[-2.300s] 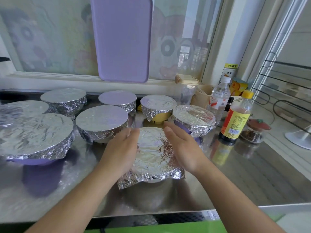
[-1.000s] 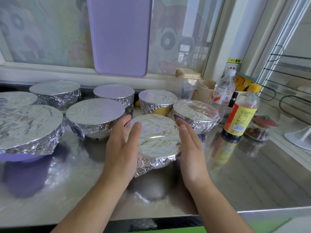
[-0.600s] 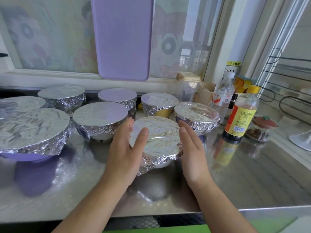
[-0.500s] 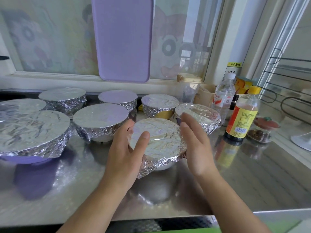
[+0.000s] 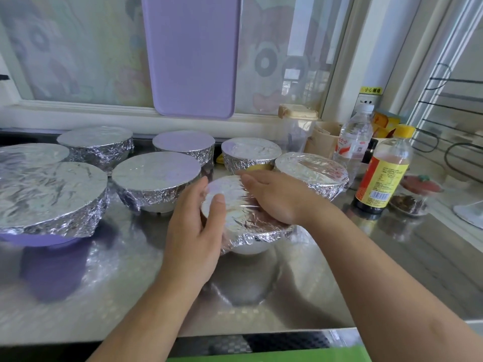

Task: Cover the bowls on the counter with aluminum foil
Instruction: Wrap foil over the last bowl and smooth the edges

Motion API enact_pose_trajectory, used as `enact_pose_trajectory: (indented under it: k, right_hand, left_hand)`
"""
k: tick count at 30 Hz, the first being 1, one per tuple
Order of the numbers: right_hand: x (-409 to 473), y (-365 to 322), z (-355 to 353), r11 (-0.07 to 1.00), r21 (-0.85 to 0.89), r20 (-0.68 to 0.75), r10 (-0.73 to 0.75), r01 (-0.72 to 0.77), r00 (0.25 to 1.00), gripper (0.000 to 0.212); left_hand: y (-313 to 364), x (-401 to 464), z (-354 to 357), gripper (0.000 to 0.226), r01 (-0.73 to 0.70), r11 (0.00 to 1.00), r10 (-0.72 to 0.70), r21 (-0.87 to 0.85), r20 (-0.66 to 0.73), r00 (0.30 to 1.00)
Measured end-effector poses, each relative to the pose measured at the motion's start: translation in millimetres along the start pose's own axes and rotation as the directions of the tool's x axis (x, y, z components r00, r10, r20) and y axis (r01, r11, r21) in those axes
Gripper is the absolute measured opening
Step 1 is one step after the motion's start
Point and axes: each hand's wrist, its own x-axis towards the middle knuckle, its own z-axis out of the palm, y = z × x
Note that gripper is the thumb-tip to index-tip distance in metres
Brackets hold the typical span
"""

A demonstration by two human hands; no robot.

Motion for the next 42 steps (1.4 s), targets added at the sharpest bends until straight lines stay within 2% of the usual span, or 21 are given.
enact_pose_trajectory:
  k: [3,5,7,9,11,15,19,22,37,40,42]
  right_hand:
    - [-6,-6,5,0.999,0.032,-0.034,-0.008,0.009,0.999,0.041]
    - [-13,0,5,0.976,0.218,-0.081,-0.009,0.027,0.997,0.038]
    - [-25,6,6,0.923,0.367,-0.253,-0.018,0.113,0.967,0.041]
    - [-41,15,17,0.893,0.322,-0.372,-0.185,0.313,0.91,0.043]
    - [-55,26,34,0.843,0.299,-0.376,-0.326,0.446,0.867,0.044]
    - [-65,37,48,0.763,0.414,-0.429,-0.318,0.497,0.846,0.044]
    - [-65,41,51,0.779,0.341,-0.43,-0.368,0.526,0.824,0.034]
    - [-64,44,53,0.789,0.298,-0.431,-0.391,0.537,0.813,0.03]
    - [-68,42,53,0.797,0.303,-0.418,-0.382,0.522,0.825,0.029]
    - [-70,41,53,0.78,0.365,-0.407,-0.358,0.509,0.84,0.03]
    - [-73,42,51,0.727,0.466,-0.416,-0.323,0.504,0.85,0.034]
  left_hand:
    - [5,1,-4,0.061,-0.069,0.996,0.068,0.06,0.013,0.998]
    - [6,1,-8,0.061,-0.187,0.975,0.175,0.124,0.101,0.979]
    - [4,0,-13,0.057,-0.299,0.941,0.266,0.161,0.197,0.943]
    - [3,-1,-16,0.055,-0.373,0.916,0.327,0.149,0.263,0.908]
    - [3,-2,-17,0.052,-0.414,0.902,0.36,0.126,0.311,0.88]
    - [-1,0,-23,0.061,-0.424,0.894,0.335,0.148,0.41,0.848]
    - [-7,2,-32,0.069,-0.517,0.828,0.366,0.218,0.488,0.792]
    - [-8,2,-32,0.069,-0.518,0.827,0.368,0.217,0.487,0.792]
    - [-6,-2,-37,0.069,-0.482,0.854,0.346,0.194,0.479,0.807]
    - [-7,-4,-38,0.069,-0.42,0.896,0.315,0.147,0.458,0.831]
    - [-8,-5,-38,0.07,-0.335,0.939,0.27,0.082,0.432,0.861]
